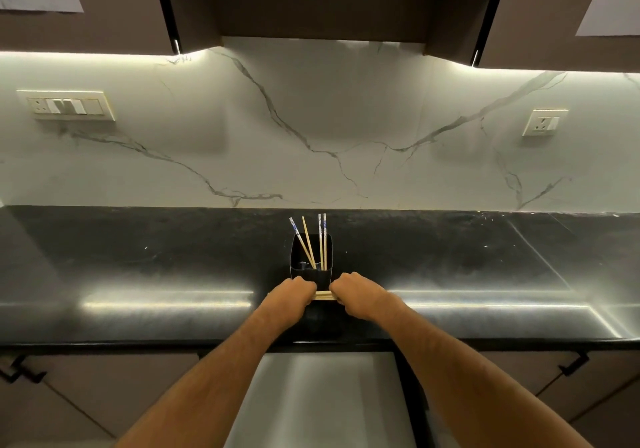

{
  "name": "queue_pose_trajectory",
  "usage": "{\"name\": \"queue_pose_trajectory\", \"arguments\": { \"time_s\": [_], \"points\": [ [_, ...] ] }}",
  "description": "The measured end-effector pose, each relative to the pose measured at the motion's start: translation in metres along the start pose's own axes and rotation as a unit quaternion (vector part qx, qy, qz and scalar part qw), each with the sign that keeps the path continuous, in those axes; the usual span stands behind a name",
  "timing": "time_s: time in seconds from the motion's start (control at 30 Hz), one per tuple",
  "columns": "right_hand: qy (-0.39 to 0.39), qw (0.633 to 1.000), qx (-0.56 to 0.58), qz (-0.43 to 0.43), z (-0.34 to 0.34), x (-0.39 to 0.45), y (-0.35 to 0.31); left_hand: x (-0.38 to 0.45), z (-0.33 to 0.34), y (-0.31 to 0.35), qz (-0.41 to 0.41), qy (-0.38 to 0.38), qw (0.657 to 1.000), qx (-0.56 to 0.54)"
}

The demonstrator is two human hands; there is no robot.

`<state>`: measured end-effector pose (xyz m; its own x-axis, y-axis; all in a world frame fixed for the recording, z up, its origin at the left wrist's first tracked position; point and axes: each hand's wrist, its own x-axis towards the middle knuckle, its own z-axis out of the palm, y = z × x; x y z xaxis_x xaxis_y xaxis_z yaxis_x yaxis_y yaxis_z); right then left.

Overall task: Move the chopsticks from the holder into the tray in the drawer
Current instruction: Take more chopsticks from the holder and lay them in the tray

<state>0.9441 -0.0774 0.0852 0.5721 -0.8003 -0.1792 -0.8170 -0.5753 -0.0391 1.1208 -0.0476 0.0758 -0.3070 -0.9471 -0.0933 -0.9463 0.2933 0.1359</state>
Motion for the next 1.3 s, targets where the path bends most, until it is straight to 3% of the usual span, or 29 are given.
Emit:
{"name": "queue_pose_trajectory", "arguments": {
  "time_s": [0.13,0.33,0.7,0.87,1.03,1.3],
  "points": [
    [0.009,1.0,0.003,-0.001,0.007,-0.011,-0.007,-0.017,0.009,0.012,0.002,0.012,0.999,0.035],
    [-0.001,1.0,-0.019,0.01,0.03,-0.036,-0.033,-0.049,0.025,0.024,-0.003,-0.03,0.997,0.077],
    [0.014,0.999,-0.041,0.031,0.119,-0.12,-0.102,-0.149,0.112,0.041,0.001,-0.048,0.998,0.038],
    [-0.026,0.998,-0.063,0.001,0.159,-0.146,-0.116,-0.18,0.151,0.046,0.024,-0.03,0.999,0.02],
    [-0.076,0.994,-0.065,-0.031,0.199,-0.158,-0.117,-0.199,0.199,0.058,0.013,-0.061,0.998,-0.003],
    [-0.089,0.996,-0.018,-0.004,0.261,-0.175,-0.105,-0.207,0.252,0.076,0.002,-0.079,0.996,0.036]
  ]
}}
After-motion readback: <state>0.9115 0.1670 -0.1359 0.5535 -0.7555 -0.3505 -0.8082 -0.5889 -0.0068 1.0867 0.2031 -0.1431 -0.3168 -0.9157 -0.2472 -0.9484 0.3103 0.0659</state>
